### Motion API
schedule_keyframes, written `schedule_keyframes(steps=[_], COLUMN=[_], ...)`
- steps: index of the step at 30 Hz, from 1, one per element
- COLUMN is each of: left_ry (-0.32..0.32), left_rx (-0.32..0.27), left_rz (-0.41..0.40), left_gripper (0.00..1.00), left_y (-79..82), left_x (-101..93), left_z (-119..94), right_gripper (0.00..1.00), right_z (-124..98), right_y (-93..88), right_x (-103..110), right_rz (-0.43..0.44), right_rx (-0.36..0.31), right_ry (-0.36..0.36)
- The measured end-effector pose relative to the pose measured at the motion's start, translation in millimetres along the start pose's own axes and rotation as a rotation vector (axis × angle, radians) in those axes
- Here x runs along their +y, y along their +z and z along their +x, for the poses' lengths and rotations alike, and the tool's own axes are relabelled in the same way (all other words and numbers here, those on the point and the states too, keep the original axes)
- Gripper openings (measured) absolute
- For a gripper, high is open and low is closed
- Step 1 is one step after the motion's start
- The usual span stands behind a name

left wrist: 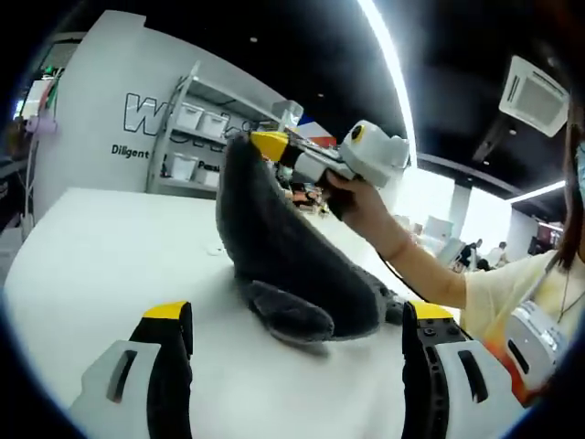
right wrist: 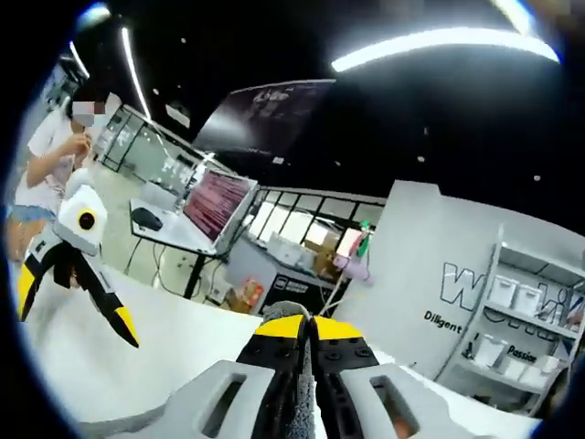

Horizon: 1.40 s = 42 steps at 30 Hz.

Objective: Fold the towel on the table until its edges align and the towel forms a compact rectangular stack.

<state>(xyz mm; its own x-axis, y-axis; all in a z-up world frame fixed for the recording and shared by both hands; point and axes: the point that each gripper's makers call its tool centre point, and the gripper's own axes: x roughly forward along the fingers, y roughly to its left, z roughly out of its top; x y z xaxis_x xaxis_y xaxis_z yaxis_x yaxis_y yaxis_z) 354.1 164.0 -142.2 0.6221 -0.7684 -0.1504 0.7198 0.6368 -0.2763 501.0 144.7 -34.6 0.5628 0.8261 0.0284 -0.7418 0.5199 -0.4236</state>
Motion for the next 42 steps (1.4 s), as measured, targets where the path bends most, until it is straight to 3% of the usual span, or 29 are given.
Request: schedule_keyframes(steps=[6, 11, 16, 20, 25, 28, 34, 42], left_ry=[0.002, 0.001, -0.001, -0.003, 0.002, 0.001, 0.0, -0.005], left_rx=[-0.001, -0.006, -0.013, -0.013, -0.008, -0.012, -0.014, -0.013], left_rz=[-0.003, -0.005, -0.006, -0.007, -0.007, -0.008, -0.009, -0.01], left_gripper=[0.94, 0.94, 0.94, 0.94, 0.94, 0.94, 0.94, 0.94], left_y=[-0.2, 0.3, 1.8, 1.0, -0.6, 0.4, 1.8, 1.3], left_x=[0.7, -0.3, -1.4, -2.8, -2.2, -2.4, -2.2, -3.8], left_z=[-1, -2, -3, -2, -2, -2, -3, -2], right_gripper=[0.0, 0.0, 0.0, 0.03, 0.26, 0.31, 0.43, 0.66], right_z=[28, 34, 34, 29, 19, 7, -25, -80], right_y=[-36.6, -77.7, -94.0, -94.4, -85.3, -79.8, -67.8, -57.8], right_x=[35, 54, 60, 59, 48, 36, 10, -5], right_rz=[0.154, 0.201, 0.234, 0.239, 0.257, 0.224, 0.157, 0.177], right_rx=[0.081, 0.22, 0.248, 0.252, 0.242, 0.24, 0.239, 0.257], right_ry=[0.108, 0.154, 0.169, 0.172, 0.143, 0.107, 0.039, 0.03])
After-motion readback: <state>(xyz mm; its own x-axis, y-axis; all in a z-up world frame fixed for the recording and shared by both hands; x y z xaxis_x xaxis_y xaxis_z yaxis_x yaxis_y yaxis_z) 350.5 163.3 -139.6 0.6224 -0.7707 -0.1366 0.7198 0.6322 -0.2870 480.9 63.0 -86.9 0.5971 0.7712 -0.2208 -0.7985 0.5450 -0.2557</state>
